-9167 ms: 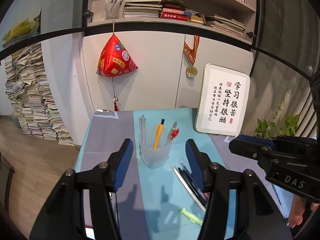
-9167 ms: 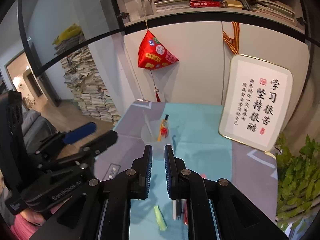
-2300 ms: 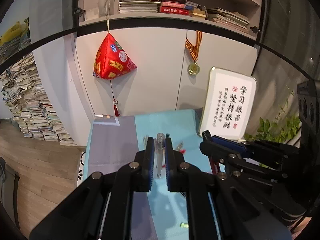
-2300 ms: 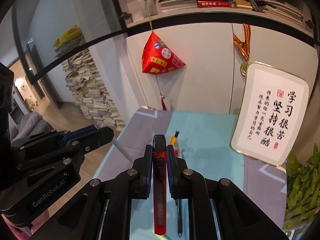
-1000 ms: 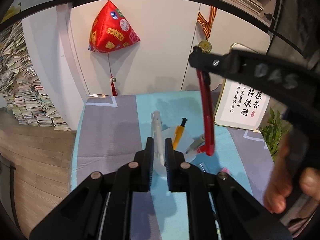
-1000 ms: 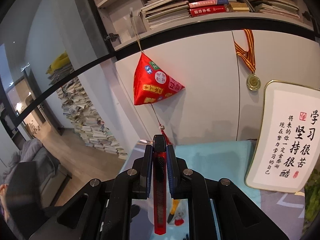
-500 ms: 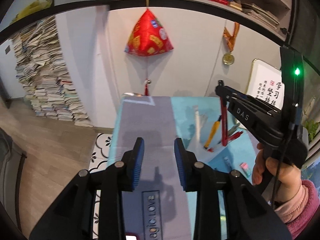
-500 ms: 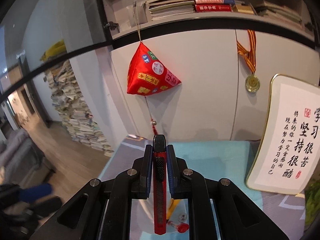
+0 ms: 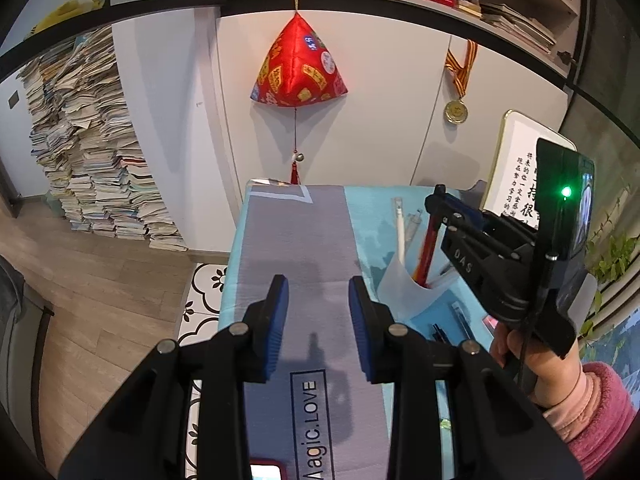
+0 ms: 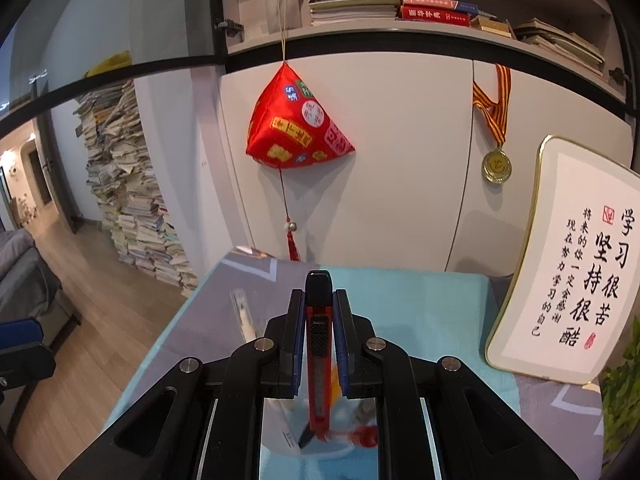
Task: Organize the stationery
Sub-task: 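Open the right tool to release the box cutter into the cup, then move both open tools toward the blue pen and green highlighter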
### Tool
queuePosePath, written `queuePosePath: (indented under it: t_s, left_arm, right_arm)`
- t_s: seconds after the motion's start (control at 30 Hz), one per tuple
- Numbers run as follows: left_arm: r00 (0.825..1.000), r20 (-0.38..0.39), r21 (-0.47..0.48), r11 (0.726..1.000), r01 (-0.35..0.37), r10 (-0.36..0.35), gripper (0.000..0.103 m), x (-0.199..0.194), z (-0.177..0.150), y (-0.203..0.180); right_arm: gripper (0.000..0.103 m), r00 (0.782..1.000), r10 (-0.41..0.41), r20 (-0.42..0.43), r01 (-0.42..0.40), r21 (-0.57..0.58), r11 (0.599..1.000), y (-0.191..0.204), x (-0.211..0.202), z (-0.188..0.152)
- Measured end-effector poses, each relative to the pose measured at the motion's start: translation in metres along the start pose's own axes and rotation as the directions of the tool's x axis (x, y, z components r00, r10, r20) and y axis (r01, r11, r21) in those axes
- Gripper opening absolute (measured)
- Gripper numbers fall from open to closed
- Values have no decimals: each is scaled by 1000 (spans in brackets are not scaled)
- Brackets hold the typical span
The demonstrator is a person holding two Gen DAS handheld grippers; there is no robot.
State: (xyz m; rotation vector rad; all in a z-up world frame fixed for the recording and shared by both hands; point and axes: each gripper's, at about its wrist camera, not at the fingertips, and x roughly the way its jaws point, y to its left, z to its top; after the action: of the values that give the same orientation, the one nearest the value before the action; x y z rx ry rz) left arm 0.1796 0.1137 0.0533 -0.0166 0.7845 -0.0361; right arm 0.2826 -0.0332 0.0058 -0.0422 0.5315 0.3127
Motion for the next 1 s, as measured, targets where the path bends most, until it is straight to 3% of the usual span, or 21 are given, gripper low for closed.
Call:
queuePosePath:
  t_s: [0.37, 0.87, 0.97, 1.0]
  left_arm:
    - [1000, -9, 6, 1000, 14, -14, 29, 3, -3, -9]
    - [994, -80, 28, 997, 76, -73, 29, 31, -24, -36]
    - [992, -92, 27, 996, 89, -86, 29, 33, -29, -40]
    - [992, -94, 28, 995, 91, -88, 29, 33, -30, -41]
  right_arm:
    - [14, 999, 36, 15, -37, 44, 998, -8, -1, 3]
    - [14, 993, 60, -104, -55, 47, 997, -21, -10, -4]
    - [25, 989, 83, -123, -79, 42, 996, -22, -21, -5]
    - [36, 988, 94, -121, -90, 40, 995, -23, -28, -5]
